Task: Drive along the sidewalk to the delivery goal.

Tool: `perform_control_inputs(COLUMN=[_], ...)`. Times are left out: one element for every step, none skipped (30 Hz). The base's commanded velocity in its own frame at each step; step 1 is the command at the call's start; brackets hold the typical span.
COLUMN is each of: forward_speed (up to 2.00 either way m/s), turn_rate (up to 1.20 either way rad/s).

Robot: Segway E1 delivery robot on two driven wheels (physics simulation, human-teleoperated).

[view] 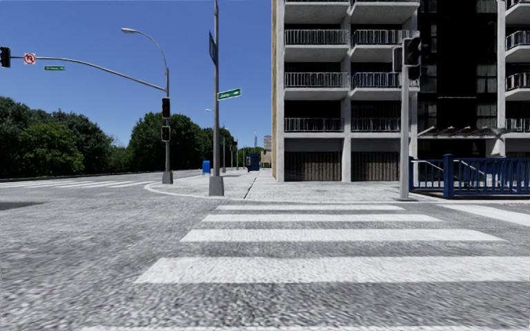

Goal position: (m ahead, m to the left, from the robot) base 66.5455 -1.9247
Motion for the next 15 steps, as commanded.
perform_control_inputs(forward_speed=[2.00, 2.00, 2.00, 2.00, 2.00, 2.00, 2.00, 2.00, 2.00, 2.00, 2.00, 2.00, 2.00, 2.00, 2.00], turn_rate=[0.00, 0.00, 0.00, 0.00, 0.00, 0.00, 0.00, 0.00, 0.00, 0.00, 0.00, 0.00, 0.00, 0.00, 0.00])
